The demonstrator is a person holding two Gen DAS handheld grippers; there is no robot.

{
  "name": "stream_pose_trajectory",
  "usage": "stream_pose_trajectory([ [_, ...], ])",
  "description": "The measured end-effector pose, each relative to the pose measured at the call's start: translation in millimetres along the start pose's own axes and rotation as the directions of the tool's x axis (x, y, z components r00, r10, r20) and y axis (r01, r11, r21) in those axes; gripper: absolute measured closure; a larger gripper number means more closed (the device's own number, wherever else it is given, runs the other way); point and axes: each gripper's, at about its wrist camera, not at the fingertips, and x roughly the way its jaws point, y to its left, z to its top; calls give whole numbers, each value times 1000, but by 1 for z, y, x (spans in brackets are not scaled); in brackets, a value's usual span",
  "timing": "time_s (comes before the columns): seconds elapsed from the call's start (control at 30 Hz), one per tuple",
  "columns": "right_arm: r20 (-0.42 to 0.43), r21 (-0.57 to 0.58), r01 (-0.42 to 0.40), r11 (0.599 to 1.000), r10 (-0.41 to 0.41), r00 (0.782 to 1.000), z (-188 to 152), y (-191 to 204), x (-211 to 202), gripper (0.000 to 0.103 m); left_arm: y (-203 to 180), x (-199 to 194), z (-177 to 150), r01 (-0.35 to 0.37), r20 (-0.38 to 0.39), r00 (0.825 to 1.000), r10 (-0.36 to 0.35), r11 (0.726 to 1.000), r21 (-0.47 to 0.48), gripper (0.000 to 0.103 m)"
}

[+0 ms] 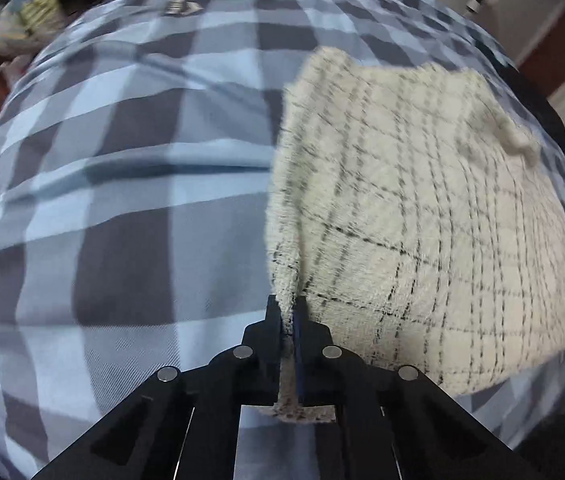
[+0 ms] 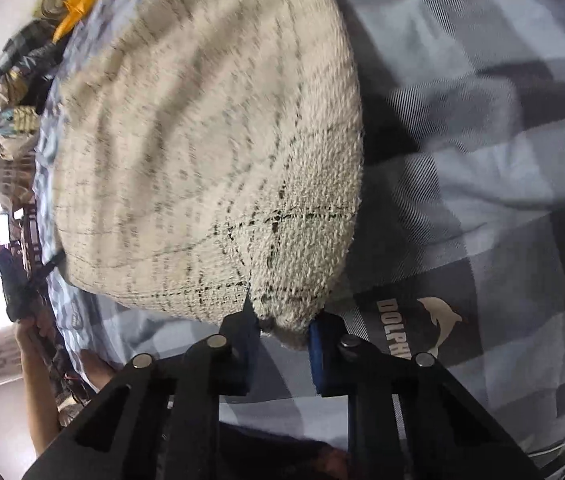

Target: Fold small clothes

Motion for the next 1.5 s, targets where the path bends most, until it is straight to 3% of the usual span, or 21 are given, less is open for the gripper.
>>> stream_pose_trajectory([
  [0.23, 54, 235, -64, 970, 53, 997, -17, -35, -18, 91, 6, -31, -21, 19, 3, 1000, -19, 1000, -22, 100],
  [0.4, 83, 233, 18, 972, -39, 996, -19, -22, -28, 92, 17, -27, -32, 19, -8, 1000, -19, 999, -45, 100],
  [0.53, -34, 271, 95, 958, -90, 995, -5, -33, 4, 86, 17, -10, -26, 48, 43, 998, -48, 999, 0, 99],
  [0.6, -109, 337, 196, 921, -168, 980, -4, -41, 13, 83, 25, -6, -25, 62, 13, 998, -62, 997, -34, 97],
  [0.63, -97, 388, 250, 887, -231, 968, -6, -46, 4, 81, 30, -6, -24, 76, 8, 997, -76, 995, -70, 94],
  [0.67, -52, 413, 250, 876, -251, 966, -7, -46, -4, 78, 35, -8, -22, 82, 16, 997, -81, 991, -108, 93],
  [0.7, 40, 437, 243, 866, -288, 957, -9, -45, -21, 62, 40, -12, -20, 68, 38, 997, -64, 988, -136, 92],
  [0.77, 149, 441, 288, 850, -386, 911, -10, -31, -42, 37, 44, -24, -14, 20, 92, 996, -6, 988, -155, 91],
  [0.8, 205, 426, 294, 856, -408, 890, -6, -16, -48, 36, 45, -31, -10, -19, 133, 990, 41, 986, -163, 91],
  [0.87, 252, 360, 288, 887, -390, 886, 5, 15, -45, 36, 44, -40, -5, -65, 184, 978, 96, 983, -171, 91],
  [0.93, 310, 242, 241, 940, -310, 899, 26, 59, -32, 36, 36, -47, 2, -47, 237, 969, 75, 991, -123, 91],
  [1.0, 378, 107, 238, 965, -261, 888, 48, 97, -17, 36, 15, -52, 9, -68, 292, 954, 72, 997, -23, 91],
  [1.1, 483, -31, 359, 933, -300, 823, 78, 136, 9, 36, -31, -45, 23, -95, 289, 956, 45, 982, 162, 91],
  [1.13, 501, -76, 382, 921, -296, 813, 90, 147, 20, 36, -45, -39, 29, -90, 273, 961, 31, 974, 208, 91],
  [1.17, 503, -111, 375, 920, -273, 820, 94, 155, 26, 36, -61, -31, 38, -84, 258, 966, 18, 965, 247, 91],
  [1.23, 464, -219, 310, 925, -181, 867, 116, 166, 42, 36, -88, -14, 56, -49, 233, 972, -21, 956, 290, 91],
  [1.27, 440, -258, 279, 925, -144, 886, 125, 174, 50, 36, -102, -1, 70, 9, 203, 976, -75, 952, 306, 91],
  [1.37, 404, -313, 243, 918, -103, 909, 146, 196, 73, 36, -135, 26, 93, 118, 119, 977, -175, 917, 382, 91],
  [1.43, 349, -342, 204, 917, -78, 934, 157, 201, 85, 36, -159, 45, 109, 97, 109, 980, -165, 883, 459, 91],
  [1.5, 298, -367, 205, 907, -94, 950, 174, 207, 103, 36, -171, 66, 126, 50, 113, 987, -118, 877, 479, 91],
])
